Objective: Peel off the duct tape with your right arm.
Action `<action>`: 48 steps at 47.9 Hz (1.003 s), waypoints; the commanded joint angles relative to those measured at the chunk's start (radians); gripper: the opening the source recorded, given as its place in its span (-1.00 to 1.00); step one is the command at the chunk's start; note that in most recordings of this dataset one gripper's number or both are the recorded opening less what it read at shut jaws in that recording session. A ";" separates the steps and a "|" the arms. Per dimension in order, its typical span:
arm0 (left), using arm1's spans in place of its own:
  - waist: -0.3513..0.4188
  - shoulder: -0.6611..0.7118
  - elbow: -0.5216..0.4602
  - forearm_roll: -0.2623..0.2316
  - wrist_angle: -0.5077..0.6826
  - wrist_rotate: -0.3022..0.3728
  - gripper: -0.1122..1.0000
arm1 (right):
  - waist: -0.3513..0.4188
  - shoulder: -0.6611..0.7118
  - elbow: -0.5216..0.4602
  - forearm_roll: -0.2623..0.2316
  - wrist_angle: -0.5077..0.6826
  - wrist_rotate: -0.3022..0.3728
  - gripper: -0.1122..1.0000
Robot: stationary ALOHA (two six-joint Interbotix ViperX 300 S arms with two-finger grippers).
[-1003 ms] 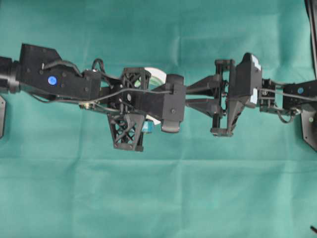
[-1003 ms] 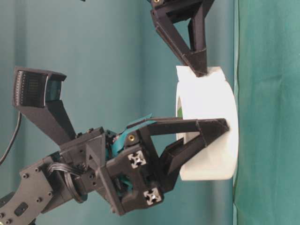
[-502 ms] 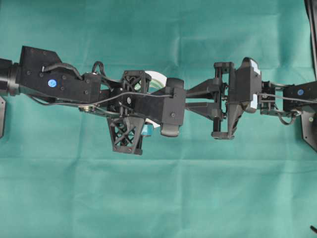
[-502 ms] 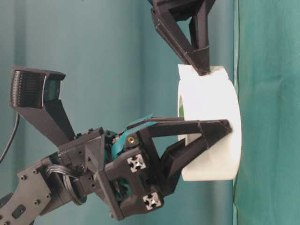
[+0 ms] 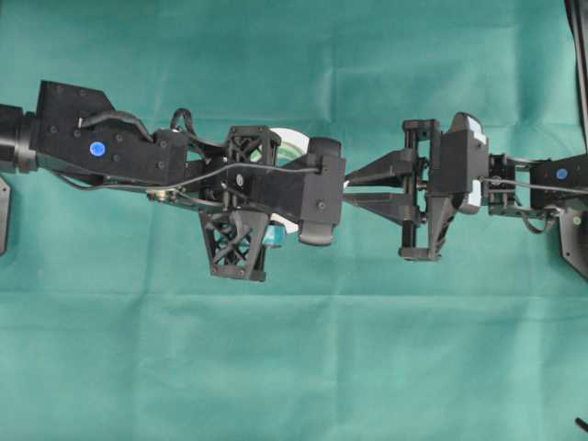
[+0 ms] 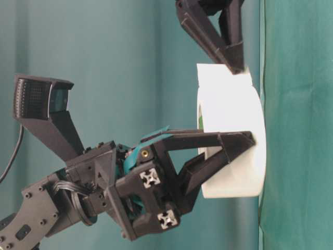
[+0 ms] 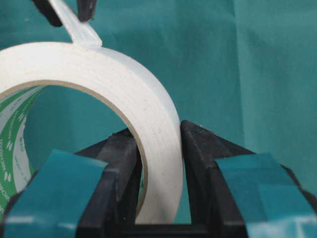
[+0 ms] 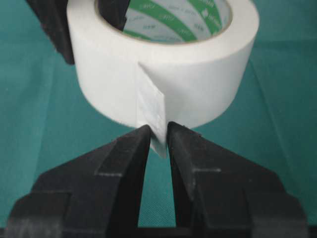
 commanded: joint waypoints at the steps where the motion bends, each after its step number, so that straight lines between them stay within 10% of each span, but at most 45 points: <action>1: 0.000 -0.028 -0.018 0.002 -0.008 0.002 -0.42 | 0.003 -0.028 -0.006 -0.003 -0.009 0.002 -0.88; 48: 0.002 -0.028 -0.014 0.002 -0.012 0.002 -0.42 | 0.014 0.009 -0.049 -0.034 -0.008 0.002 -0.88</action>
